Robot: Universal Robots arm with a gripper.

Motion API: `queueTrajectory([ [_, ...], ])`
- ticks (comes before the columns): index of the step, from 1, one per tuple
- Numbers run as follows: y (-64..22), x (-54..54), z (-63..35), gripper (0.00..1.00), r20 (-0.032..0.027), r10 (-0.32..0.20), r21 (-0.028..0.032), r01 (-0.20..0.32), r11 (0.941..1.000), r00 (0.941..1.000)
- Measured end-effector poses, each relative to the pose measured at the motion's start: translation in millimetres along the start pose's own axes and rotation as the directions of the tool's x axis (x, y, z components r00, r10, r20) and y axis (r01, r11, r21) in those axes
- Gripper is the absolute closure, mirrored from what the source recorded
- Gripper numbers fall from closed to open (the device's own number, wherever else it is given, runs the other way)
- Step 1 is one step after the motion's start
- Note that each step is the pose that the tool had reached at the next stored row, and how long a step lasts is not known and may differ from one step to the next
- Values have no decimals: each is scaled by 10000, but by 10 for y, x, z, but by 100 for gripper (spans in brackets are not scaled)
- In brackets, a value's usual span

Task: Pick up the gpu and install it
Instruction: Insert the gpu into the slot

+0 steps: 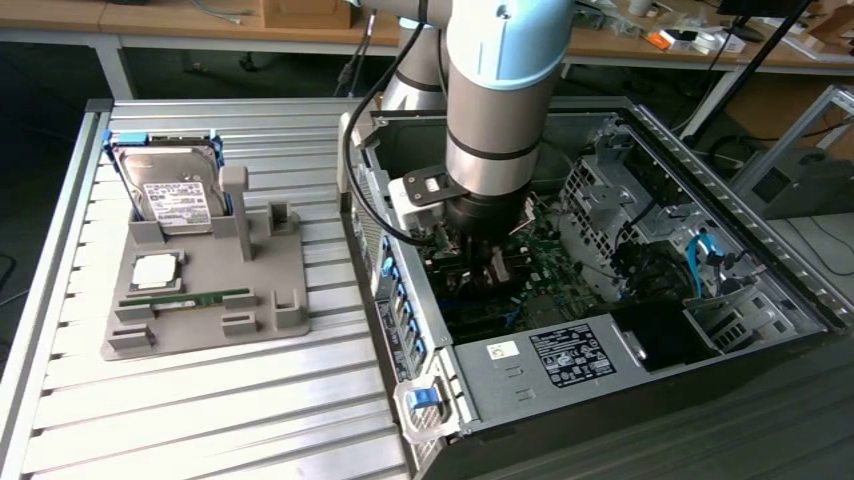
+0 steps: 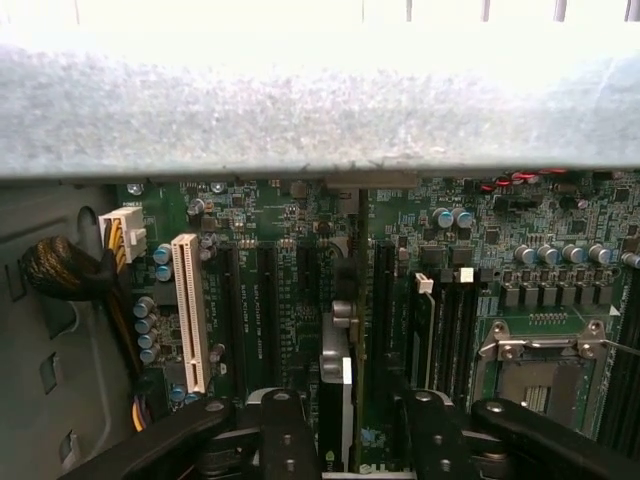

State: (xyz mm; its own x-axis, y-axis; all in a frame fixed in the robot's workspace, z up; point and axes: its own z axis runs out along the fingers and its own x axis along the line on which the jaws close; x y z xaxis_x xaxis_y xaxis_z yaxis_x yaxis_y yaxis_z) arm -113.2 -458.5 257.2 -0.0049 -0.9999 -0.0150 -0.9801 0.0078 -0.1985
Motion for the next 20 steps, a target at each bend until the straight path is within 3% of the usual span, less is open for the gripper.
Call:
queueTrajectory([
  [3, -6, 0, -38, 60, 0, -1, 4, 1, 10000, 10000],
  [10, -62, -18, -321, 60, 2, 2, 14, -2, 10000, 10000],
  [12, -83, -87, -422, 74, 6, -8, 15, 8, 10000, 10000],
  [14, -88, -129, -449, 86, 8, -20, 14, 20, 10000, 10000],
  [17, -98, -158, -453, 90, 12, -35, 6, 35, 10000, 10000],
  [20, -132, -158, -445, 90, -7, -30, -522, 29, 9986, 10000],
])
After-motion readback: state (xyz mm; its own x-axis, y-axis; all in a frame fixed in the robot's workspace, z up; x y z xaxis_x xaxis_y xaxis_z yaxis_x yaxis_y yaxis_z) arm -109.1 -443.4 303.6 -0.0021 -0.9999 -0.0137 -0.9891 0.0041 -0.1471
